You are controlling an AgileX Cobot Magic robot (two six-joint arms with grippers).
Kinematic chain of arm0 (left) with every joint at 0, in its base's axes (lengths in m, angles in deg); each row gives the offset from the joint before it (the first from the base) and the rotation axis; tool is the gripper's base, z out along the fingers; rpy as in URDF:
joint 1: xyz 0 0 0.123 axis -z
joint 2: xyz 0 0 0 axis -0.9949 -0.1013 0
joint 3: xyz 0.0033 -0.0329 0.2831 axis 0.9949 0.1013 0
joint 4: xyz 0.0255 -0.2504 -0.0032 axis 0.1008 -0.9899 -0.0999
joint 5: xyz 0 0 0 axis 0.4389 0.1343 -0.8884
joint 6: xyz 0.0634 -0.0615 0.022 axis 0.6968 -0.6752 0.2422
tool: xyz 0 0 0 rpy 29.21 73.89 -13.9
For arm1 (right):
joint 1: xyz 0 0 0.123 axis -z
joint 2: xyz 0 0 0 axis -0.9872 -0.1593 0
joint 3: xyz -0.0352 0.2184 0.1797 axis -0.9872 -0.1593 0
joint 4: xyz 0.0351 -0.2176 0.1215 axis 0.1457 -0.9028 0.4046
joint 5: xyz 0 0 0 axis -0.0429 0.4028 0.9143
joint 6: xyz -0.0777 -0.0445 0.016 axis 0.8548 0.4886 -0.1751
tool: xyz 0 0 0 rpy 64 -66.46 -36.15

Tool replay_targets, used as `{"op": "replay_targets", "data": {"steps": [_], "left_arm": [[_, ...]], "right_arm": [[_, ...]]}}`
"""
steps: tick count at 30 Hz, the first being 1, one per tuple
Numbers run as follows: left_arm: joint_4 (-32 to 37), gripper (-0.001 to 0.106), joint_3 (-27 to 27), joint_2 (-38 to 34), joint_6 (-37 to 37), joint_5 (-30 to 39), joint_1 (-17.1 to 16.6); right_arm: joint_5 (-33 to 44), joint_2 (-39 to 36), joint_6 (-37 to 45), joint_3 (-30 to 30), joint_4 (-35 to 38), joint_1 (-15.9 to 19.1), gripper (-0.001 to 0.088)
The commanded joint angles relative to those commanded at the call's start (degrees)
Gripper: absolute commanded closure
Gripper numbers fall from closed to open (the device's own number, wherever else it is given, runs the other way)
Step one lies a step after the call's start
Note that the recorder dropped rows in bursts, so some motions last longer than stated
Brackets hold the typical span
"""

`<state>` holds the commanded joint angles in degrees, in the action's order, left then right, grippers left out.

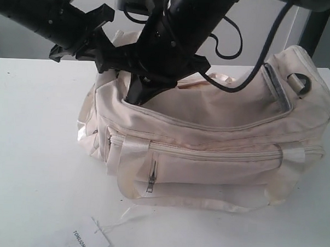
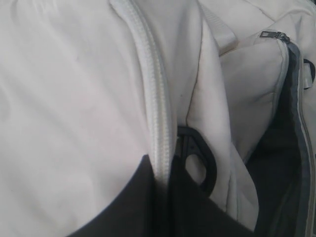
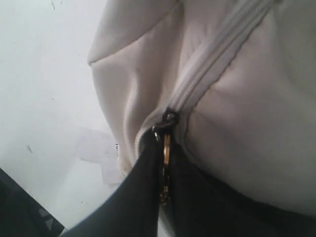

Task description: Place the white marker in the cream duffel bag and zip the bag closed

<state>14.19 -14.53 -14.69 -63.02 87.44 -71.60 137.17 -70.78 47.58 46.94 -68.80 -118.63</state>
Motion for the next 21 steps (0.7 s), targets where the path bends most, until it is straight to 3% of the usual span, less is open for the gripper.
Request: {"op": "replay_targets", "data": {"steps": [11, 15, 21], "left_arm": [[1.4, 0.105, 0.0, 0.0, 0.7, 0.1, 0.0], [4.1, 0.105, 0.0, 0.0, 0.7, 0.6, 0.0], [7.2, 0.105, 0.0, 0.0, 0.7, 1.7, 0.0]], "right_arm": [[0.0, 2.6, 7.4, 0.1, -3.4, 0.0, 0.0868], [0.0, 3.7, 7.7, 0.1, -7.7, 0.0, 0.0868], [0.0, 4.5, 8.1, 0.1, -8.4, 0.0, 0.0868]]}}
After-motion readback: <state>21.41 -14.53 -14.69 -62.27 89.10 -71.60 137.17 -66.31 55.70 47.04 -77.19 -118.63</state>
